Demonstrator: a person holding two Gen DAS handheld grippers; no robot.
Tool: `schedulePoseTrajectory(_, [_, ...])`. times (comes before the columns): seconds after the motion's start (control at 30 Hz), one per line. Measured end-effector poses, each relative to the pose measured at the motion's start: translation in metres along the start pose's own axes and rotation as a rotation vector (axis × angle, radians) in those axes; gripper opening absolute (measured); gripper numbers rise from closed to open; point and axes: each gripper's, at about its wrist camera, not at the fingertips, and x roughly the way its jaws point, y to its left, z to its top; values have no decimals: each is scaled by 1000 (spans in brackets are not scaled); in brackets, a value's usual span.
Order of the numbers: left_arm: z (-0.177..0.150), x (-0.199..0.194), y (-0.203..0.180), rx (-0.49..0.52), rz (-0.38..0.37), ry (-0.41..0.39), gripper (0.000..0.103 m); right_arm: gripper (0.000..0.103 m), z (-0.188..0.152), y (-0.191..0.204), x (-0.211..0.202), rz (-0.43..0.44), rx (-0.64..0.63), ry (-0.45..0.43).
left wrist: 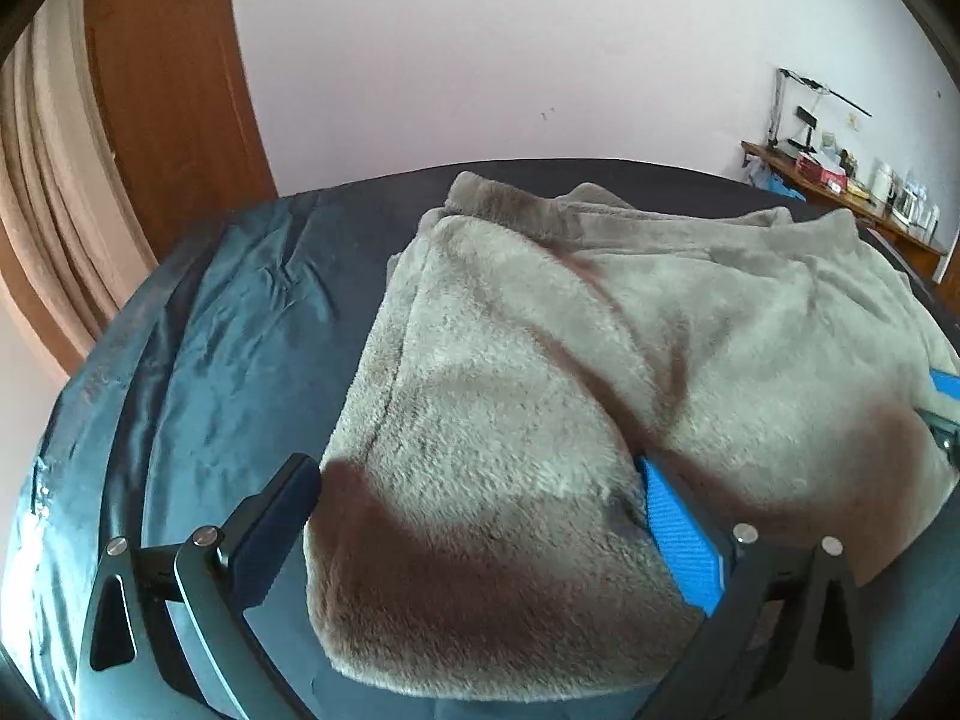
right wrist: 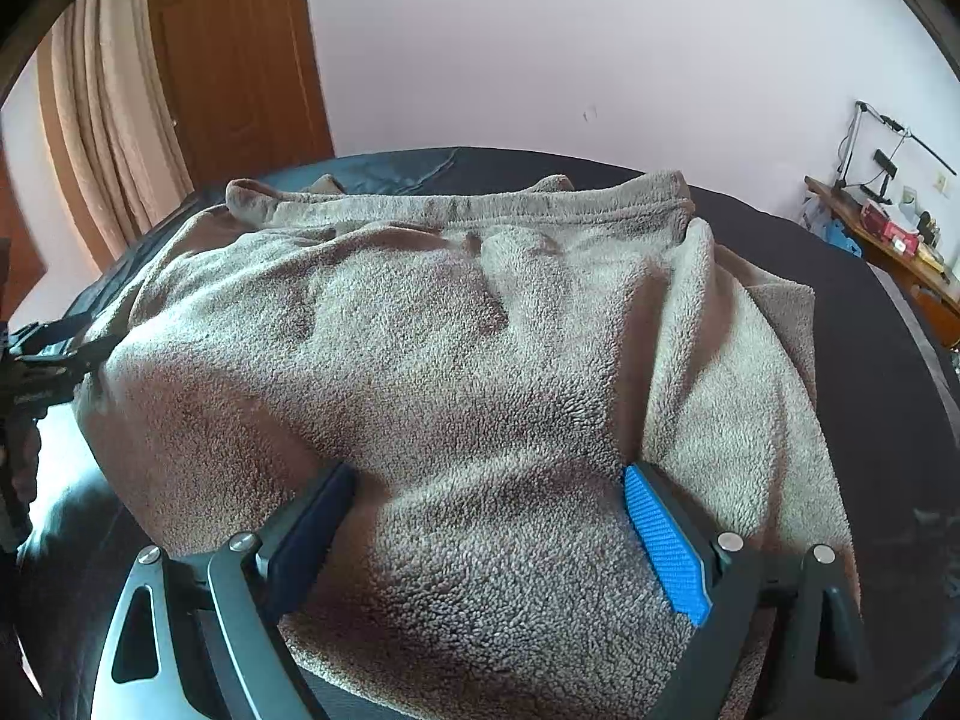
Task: Fold clothes
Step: 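Smooth the folded sweatshirt flat with both open grippers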
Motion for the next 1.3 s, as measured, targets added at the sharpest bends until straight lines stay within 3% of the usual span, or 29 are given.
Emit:
schedulePoseTrajectory(0.2, [-2, 1, 3, -14, -8, 6, 103, 93, -1, 0, 0, 2, 1, -1])
schedulePoseTrajectory(0.33, [7, -12, -10, 12, 63, 6, 103, 93, -1, 0, 0, 3, 3, -1])
schedulePoseTrajectory(0.5, [22, -40, -53, 156, 49, -86, 103, 93, -1, 0, 0, 3, 5, -2])
schedulePoseTrajectory(0.63, [23, -28, -79, 224, 29, -70, 103, 93, -1, -1, 0, 6, 7, -3])
schedulePoseTrajectory(0.83, [8, 9, -71, 143, -45, 22, 103, 95, -1, -3, 0, 29, 18, -6])
schedulePoseTrajectory(1.0, [3, 11, -71, 130, -66, 13, 103, 102, -1, -5, 0, 73, 17, -7])
schedulePoseTrajectory(1.3, [2, 11, -64, 105, -91, 18, 103, 102, -2, -6, -3, 86, 13, -24])
